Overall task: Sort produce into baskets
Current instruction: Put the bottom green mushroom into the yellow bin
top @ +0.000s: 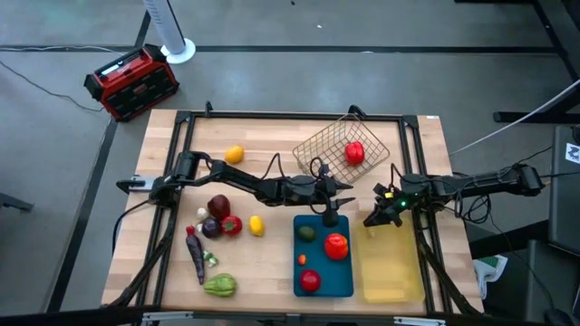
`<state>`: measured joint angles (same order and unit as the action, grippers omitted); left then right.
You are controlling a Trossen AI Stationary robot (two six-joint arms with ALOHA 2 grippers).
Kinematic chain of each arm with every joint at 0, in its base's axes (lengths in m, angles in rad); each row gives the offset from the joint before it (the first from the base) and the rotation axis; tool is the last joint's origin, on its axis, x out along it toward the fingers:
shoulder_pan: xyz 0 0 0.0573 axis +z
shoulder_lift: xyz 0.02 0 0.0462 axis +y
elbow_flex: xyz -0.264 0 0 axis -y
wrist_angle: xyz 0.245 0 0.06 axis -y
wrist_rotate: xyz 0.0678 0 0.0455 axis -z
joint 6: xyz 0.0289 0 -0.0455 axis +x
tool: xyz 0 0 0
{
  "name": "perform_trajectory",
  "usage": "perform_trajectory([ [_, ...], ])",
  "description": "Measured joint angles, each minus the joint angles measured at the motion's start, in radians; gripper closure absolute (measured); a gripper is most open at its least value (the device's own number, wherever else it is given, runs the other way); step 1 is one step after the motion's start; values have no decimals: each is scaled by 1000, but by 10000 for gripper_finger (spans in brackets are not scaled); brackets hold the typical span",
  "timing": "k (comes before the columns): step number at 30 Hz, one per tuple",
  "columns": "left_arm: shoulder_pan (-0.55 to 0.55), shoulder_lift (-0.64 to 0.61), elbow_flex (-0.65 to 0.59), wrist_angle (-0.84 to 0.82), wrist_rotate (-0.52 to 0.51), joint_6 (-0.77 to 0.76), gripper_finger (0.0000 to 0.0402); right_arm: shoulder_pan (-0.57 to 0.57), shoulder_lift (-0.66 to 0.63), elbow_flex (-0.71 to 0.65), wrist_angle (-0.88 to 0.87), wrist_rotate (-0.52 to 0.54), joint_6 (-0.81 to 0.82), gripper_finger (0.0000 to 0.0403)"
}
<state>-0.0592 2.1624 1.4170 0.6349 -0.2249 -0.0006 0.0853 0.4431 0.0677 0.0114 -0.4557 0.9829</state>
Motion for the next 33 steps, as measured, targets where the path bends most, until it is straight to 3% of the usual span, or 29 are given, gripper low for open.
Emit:
perform_trajectory([
  [7,0,-24,0,-44,0,0,243,0,-1,1,118,0,-1,323],
  [15,-19,-226,1,-581,19,-87,243,0,-2,2,261,1,-27,323],
  [19,-46,-340,1,-906,98,-244,243,0,-1,2,275,3,-27,323],
  [25,-122,-456,1,-1319,247,-600,243,0,0,3,277,3,-27,310],
  [33,-295,-476,-6,-1673,402,-921,243,0,1,3,275,69,-23,233],
])
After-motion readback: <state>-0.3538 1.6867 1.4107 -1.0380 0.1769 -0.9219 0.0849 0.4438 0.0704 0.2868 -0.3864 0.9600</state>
